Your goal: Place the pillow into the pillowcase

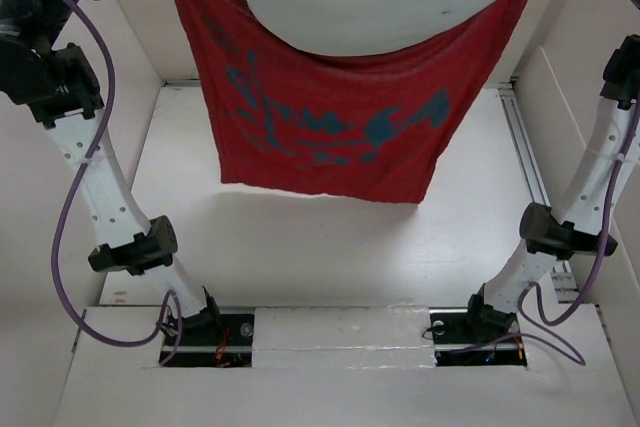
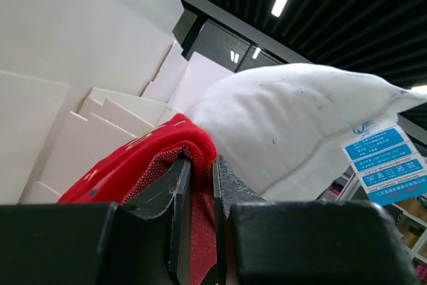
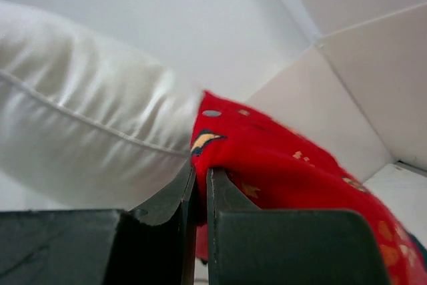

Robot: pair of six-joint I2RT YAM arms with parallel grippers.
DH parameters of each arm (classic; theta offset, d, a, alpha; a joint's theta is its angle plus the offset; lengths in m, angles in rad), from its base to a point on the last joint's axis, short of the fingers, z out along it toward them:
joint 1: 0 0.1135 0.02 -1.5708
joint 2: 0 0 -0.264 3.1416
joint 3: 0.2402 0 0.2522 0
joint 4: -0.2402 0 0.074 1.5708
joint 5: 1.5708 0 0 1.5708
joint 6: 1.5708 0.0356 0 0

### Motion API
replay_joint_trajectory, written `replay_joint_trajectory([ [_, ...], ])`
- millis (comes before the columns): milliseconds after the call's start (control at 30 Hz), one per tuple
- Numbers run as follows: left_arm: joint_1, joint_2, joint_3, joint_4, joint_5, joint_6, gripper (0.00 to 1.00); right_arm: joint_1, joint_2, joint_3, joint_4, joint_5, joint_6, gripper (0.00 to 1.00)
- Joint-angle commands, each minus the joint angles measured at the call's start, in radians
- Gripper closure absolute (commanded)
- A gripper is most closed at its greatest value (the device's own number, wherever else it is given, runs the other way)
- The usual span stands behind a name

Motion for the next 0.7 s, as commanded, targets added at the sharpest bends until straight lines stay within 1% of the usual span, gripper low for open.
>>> replay_joint_trajectory([
  [0, 0.059, 0.027, -0.022, -0.129, -0.239, 0.01, 1.0, -0.069, 0.046, 0.073, -0.574, 0.225, -0.216, 1.0],
  [33, 0.059, 0.053, 0.092, -0.197, -0.251, 0.027, 1.0, -0.08, 0.037, 0.073, -0.641, 0.309, -0.266, 1.0],
  [67, 0.059, 0.073, 0.128, -0.272, -0.252, 0.027, 1.0, -0.08, -0.021, 0.029, -0.696, 0.357, -0.311, 1.0],
  [100, 0.059, 0.073, 0.111, -0.302, -0.252, 0.002, 1.0, -0.08, -0.052, -0.035, -0.732, 0.398, -0.358, 1.0],
  [133, 0.059, 0.06, 0.025, -0.334, -0.223, -0.024, 1.0, -0.08, -0.061, -0.075, -0.752, 0.399, -0.37, 1.0],
  [167, 0.059, 0.05, 0.002, -0.395, -0.201, -0.004, 1.0, -0.063, -0.044, -0.056, -0.778, 0.38, -0.388, 1.0],
  [200, 0.059, 0.05, 0.001, -0.456, -0.186, 0.036, 1.0, -0.049, 0.012, -0.025, -0.81, 0.357, -0.441, 1.0],
  [233, 0.059, 0.05, 0.012, -0.613, -0.164, 0.083, 1.0, -0.032, 0.041, -0.004, -0.837, 0.286, -0.463, 1.0],
  [300, 0.036, 0.05, 0.014, -0.713, -0.155, 0.155, 1.0, 0.033, 0.094, 0.006, -0.826, 0.204, -0.477, 1.0],
  [333, 0.025, 0.041, 0.0, -0.762, -0.155, 0.207, 1.0, 0.058, 0.094, -0.023, -0.807, 0.173, -0.503, 1.0],
  [367, 0.025, 0.041, -0.037, -0.773, -0.155, 0.226, 1.0, 0.113, 0.094, -0.063, -0.707, 0.1, -0.503, 1.0],
  [400, 0.006, 0.041, -0.037, -0.794, -0.146, 0.25, 1.0, 0.139, 0.073, -0.196, -0.601, 0.054, -0.48, 1.0],
  [433, -0.004, 0.056, -0.037, -0.803, -0.132, 0.269, 1.0, 0.165, 0.042, -0.261, -0.497, 0.017, -0.4, 1.0],
  [467, -0.004, 0.067, -0.037, -0.863, -0.105, 0.318, 1.0, 0.184, 0.03, -0.307, -0.389, -0.006, -0.365, 1.0],
  [500, -0.004, 0.067, -0.022, -0.9, -0.104, 0.35, 1.0, 0.207, 0.019, -0.351, -0.369, 0.009, -0.341, 1.0],
  [533, -0.004, 0.067, -0.031, -0.9, -0.104, 0.37, 1.0, 0.207, -0.012, -0.457, -0.346, 0.036, -0.325, 1.0],
  [567, -0.004, 0.067, -0.058, -0.8, -0.044, 0.37, 1.0, 0.207, -0.021, -0.491, -0.345, 0.067, -0.337, 1.0],
  [600, -0.004, 0.067, -0.098, -0.724, -0.009, 0.316, 1.0, 0.216, -0.021, -0.491, -0.423, 0.111, -0.374, 1.0],
  [633, -0.004, 0.082, -0.098, -0.623, 0.02, 0.274, 1.0, 0.216, -0.011, -0.379, -0.49, 0.112, -0.423, 1.0],
  [667, -0.004, 0.132, -0.06, -0.553, 0.05, 0.236, 1.0, 0.233, 0.034, -0.29, -0.559, 0.112, -0.502, 1.0],
])
